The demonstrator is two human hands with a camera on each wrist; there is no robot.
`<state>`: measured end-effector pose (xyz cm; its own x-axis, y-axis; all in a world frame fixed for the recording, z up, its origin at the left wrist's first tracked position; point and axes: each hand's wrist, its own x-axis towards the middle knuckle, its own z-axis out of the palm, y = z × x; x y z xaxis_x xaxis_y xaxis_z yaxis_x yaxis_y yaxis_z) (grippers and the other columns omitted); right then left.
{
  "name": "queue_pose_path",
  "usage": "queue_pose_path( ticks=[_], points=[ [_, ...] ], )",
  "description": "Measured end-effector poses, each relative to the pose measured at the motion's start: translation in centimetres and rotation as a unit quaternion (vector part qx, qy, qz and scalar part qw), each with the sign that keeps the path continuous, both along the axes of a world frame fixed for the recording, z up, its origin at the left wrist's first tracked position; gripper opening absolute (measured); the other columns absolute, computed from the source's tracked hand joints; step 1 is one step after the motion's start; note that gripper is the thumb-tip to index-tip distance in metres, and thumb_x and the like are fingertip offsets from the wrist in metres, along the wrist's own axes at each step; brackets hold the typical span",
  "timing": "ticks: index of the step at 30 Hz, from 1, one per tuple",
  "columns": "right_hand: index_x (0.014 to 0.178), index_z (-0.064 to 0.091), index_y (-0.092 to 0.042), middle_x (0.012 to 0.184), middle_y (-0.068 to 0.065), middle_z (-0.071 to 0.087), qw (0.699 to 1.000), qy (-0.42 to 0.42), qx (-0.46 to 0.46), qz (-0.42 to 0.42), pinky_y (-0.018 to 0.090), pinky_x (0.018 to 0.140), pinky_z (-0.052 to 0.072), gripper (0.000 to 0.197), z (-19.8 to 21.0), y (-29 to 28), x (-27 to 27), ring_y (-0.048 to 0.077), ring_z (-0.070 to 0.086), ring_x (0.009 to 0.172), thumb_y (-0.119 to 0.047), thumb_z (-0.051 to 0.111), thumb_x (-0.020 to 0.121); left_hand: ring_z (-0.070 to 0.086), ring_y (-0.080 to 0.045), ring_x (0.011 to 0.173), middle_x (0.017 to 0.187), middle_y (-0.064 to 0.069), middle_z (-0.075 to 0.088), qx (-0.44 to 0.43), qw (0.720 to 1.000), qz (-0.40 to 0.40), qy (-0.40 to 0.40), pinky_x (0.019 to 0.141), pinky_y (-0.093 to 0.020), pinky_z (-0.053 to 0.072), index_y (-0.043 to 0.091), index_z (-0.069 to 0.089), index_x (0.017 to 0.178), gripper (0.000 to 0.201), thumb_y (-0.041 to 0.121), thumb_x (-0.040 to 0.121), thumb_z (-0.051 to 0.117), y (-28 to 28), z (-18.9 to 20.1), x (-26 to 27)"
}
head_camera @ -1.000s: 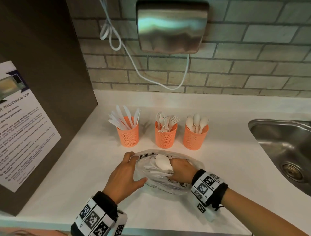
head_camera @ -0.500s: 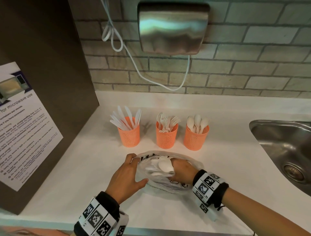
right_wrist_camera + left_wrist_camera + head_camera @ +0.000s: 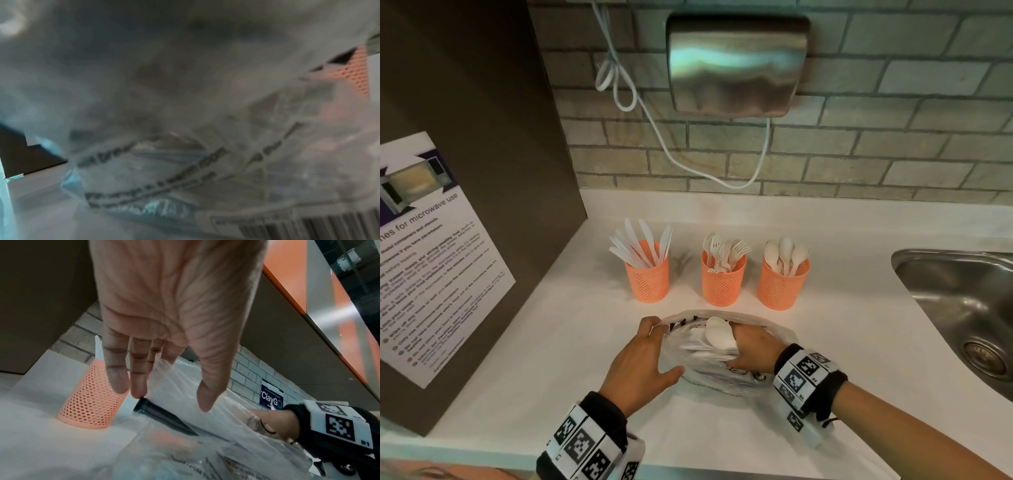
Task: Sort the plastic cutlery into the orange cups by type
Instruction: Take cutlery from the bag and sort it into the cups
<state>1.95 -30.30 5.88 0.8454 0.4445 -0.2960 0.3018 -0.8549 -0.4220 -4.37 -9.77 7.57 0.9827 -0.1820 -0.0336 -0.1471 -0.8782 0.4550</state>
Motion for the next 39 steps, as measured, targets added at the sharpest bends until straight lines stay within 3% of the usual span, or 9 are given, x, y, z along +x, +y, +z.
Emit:
queue_pose_path(
  ticks=[7, 11, 13, 16, 20, 26, 28, 33, 39],
  points=[
    [0.121, 0.051, -0.013, 0.122, 0.006, 0.061, 0.999, -0.009, 0.048, 0.017, 0.02, 0.083, 0.037, 0.041, 0.7, -0.7, -0.4, 0.022, 0.055, 0.11, -0.025, 0.063, 0.083, 0.058, -0.013, 0.1, 0.137, 0.004, 0.031, -0.009, 1.0, 0.012, -0.006, 0.08, -0.02, 0.046, 0.015, 0.039, 0.135, 0.068, 0.043, 0.079, 0.066, 0.2, 0.0, 0.2],
    [0.133, 0.042, -0.015, 0.128, -0.006, 0.054, 0.994, -0.012, 0.1, 0.03, 0.006, 0.08, 0.026, 0.053, 1.1, -1.3, -0.7, 0.004, 0.045, 0.108, -0.016, 0.063, 0.084, 0.057, -0.011, 0.098, 0.135, 0.007, 0.031, -0.01, 1.0, 0.008, 0.004, 0.079, -0.019, 0.045, 0.017, 0.039, 0.134, 0.082, 0.061, 0.068, 0.061, 0.3, 0.2, 0.4],
    [0.135, 0.04, -0.016, 0.129, -0.006, 0.052, 0.991, -0.029, 0.127, 0.015, 0.008, 0.083, 0.028, 0.06, 1.1, -1.3, -0.7, 0.003, 0.044, 0.109, -0.01, 0.063, 0.08, 0.057, -0.01, 0.096, 0.13, 0.01, 0.033, -0.038, 0.999, 0.02, 0.006, 0.079, -0.019, 0.043, 0.019, 0.041, 0.132, 0.085, 0.07, 0.065, 0.054, 0.1, 0.2, 0.3],
    [0.138, 0.034, -0.018, 0.131, -0.001, 0.052, 0.984, -0.037, 0.177, -0.005, 0.014, 0.092, 0.033, 0.073, 0.3, -1.1, -0.8, 0.01, 0.047, 0.115, -0.011, 0.068, 0.074, 0.057, -0.013, 0.089, 0.126, 0.008, 0.038, -0.086, 0.995, 0.055, -0.004, 0.079, -0.022, 0.042, 0.017, 0.048, 0.127, 0.062, 0.059, 0.082, 0.05, -0.5, -0.2, 0.1],
    [0.113, 0.057, -0.008, 0.103, -0.002, 0.061, 0.974, -0.053, 0.22, -0.014, 0.019, 0.079, 0.039, 0.042, 0.2, -0.5, -1.1, 0.009, 0.052, 0.092, -0.009, 0.068, 0.072, 0.054, -0.013, 0.078, 0.127, -0.001, 0.043, -0.108, 0.989, 0.093, -0.04, 0.074, -0.019, 0.038, 0.009, 0.052, 0.123, 0.033, 0.024, 0.093, 0.05, -0.8, -0.8, 0.2],
    [0.078, 0.06, -0.015, 0.066, -0.003, 0.059, 0.952, -0.091, 0.291, -0.039, 0.029, 0.06, 0.046, 0.011, 1.8, 0.1, -1.2, 0.014, 0.058, 0.063, -0.024, 0.065, 0.073, 0.058, -0.02, 0.079, 0.124, -0.004, 0.044, -0.088, 0.985, 0.132, -0.068, 0.069, -0.02, 0.035, 0.005, 0.053, 0.118, 0.031, 0.017, 0.089, 0.054, -0.6, -0.6, 0.1],
    [0.078, 0.06, -0.014, 0.069, 0.001, 0.062, 0.937, -0.094, 0.331, -0.055, 0.033, 0.061, 0.05, 0.013, 2.4, 0.5, -1.4, 0.012, 0.06, 0.065, -0.026, 0.064, 0.073, 0.06, -0.022, 0.081, 0.124, -0.005, 0.045, -0.077, 0.985, 0.139, -0.068, 0.068, -0.02, 0.035, 0.004, 0.053, 0.118, 0.032, 0.015, 0.088, 0.055, -0.3, -0.7, 0.2],
    [0.087, 0.053, -0.028, 0.078, -0.007, 0.059, 0.875, -0.104, 0.465, -0.082, 0.012, 0.067, 0.051, 0.035, 5.1, 0.8, -1.7, -0.007, 0.061, 0.071, 0.005, 0.064, 0.08, 0.062, -0.03, 0.08, 0.12, -0.009, 0.048, -0.053, 0.986, 0.139, -0.08, 0.065, -0.027, 0.042, 0.002, 0.056, 0.113, 0.03, 0.01, 0.084, 0.057, 0.3, -0.2, 0.2],
    [0.077, 0.059, -0.018, 0.057, -0.012, 0.065, 0.785, -0.178, 0.576, -0.138, 0.015, 0.057, 0.052, 0.016, 8.5, -1.3, -1.4, 0.001, 0.062, 0.055, -0.002, 0.062, 0.077, 0.065, -0.025, 0.081, 0.128, -0.004, 0.045, -0.024, 0.99, 0.118, -0.07, 0.067, -0.025, 0.044, 0.012, 0.065, 0.1, 0.025, 0.03, 0.093, 0.049, 0.8, -1.1, -0.5]
  ],
)
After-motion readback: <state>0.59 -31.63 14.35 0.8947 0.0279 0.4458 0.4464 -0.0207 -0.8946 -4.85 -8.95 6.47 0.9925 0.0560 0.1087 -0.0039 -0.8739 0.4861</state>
